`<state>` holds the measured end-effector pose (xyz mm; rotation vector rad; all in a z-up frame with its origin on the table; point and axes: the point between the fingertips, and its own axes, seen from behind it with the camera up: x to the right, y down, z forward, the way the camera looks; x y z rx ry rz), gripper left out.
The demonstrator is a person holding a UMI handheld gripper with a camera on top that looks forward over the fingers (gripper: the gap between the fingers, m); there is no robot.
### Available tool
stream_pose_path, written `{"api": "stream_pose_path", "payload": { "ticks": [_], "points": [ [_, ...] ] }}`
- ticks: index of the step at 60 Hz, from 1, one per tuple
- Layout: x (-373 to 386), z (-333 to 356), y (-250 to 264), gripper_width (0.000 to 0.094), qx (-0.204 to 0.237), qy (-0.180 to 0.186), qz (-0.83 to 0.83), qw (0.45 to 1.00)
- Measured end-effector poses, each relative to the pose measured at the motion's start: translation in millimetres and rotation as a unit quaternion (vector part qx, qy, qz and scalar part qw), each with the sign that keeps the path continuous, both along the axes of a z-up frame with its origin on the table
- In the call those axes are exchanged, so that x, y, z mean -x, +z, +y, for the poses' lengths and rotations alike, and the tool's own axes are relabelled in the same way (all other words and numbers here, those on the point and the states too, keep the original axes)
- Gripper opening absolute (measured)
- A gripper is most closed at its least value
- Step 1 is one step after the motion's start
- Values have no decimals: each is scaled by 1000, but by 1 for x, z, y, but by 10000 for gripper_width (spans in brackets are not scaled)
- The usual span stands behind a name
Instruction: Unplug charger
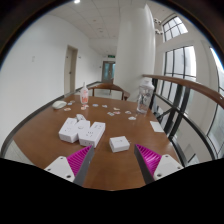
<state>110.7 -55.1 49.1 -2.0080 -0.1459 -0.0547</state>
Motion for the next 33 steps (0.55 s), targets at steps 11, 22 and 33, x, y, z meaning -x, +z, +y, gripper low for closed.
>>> {"api": "stream_pose_path", "payload": {
  "ticks": [11, 22, 33],
  "points": [
    [20, -52, 34, 846, -44, 3, 26, 999],
    [15, -82, 62, 845, -84, 1, 20, 996],
    [1, -84, 69, 847, -104, -12, 42, 994]
  ]
}}
